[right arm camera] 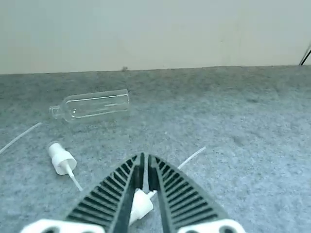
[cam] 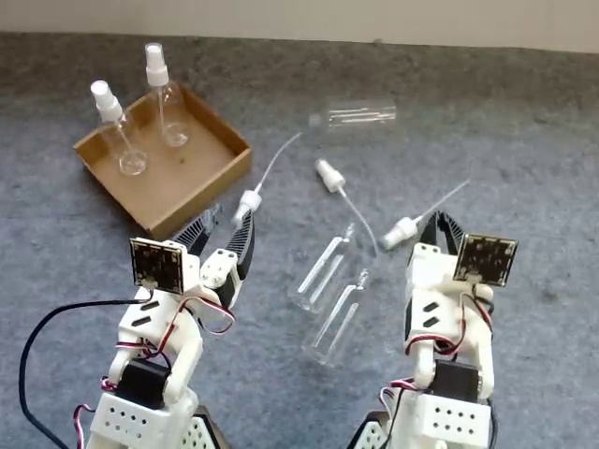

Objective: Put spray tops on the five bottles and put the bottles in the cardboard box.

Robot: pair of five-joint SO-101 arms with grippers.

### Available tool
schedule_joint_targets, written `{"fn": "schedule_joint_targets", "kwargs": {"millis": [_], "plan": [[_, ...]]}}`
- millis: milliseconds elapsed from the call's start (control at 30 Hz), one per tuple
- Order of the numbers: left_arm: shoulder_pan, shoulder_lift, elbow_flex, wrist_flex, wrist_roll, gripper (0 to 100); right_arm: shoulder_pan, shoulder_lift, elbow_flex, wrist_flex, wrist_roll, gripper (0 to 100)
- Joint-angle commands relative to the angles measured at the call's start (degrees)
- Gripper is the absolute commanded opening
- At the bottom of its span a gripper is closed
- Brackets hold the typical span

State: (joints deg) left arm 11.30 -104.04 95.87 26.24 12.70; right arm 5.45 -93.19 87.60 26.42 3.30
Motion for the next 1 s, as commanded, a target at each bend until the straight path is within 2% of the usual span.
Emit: {"fn": "schedule_joint_targets", "kwargs": {"millis": [0, 133, 200, 333, 433, 533, 767, 967], "plan": [[-0.04, -0.66, 1.19, 0.18, 0.35, 13, 0.57, -0.13, -8.22, 8.4, -0.09, 1.9], [0.4, -0.66, 0.13, 3.6, -2.55, 13, 0.57, -0.13, -10.51, 14.64, 0.0, 1.9], [2.33, -0.66, -2.77, 9.14, -5.71, 13, 0.57, -0.13, -10.15, 16.04, 0.0, 1.9], [3.91, -0.66, -10.42, 20.66, -6.42, 13, 0.57, -0.57, -6.73, 18.15, 0.97, 1.9], [4.18, -0.57, -15.52, 26.99, -6.95, 13, 0.84, -0.66, -1.8, 18.33, 2.9, 1.9], [4.26, -0.57, -19.38, 31.38, -11.52, 13, 0.92, -0.66, 2.77, 15.87, 2.73, 1.9], [4.09, 1.19, -26.07, 36.04, -15.82, 13, 1.01, -0.66, 6.55, 11.56, 2.73, 1.9], [4.35, 16.31, -35.3, 36.66, -15.82, 13, 1.01, -0.66, 7.52, 11.47, 2.81, 1.9]]}}
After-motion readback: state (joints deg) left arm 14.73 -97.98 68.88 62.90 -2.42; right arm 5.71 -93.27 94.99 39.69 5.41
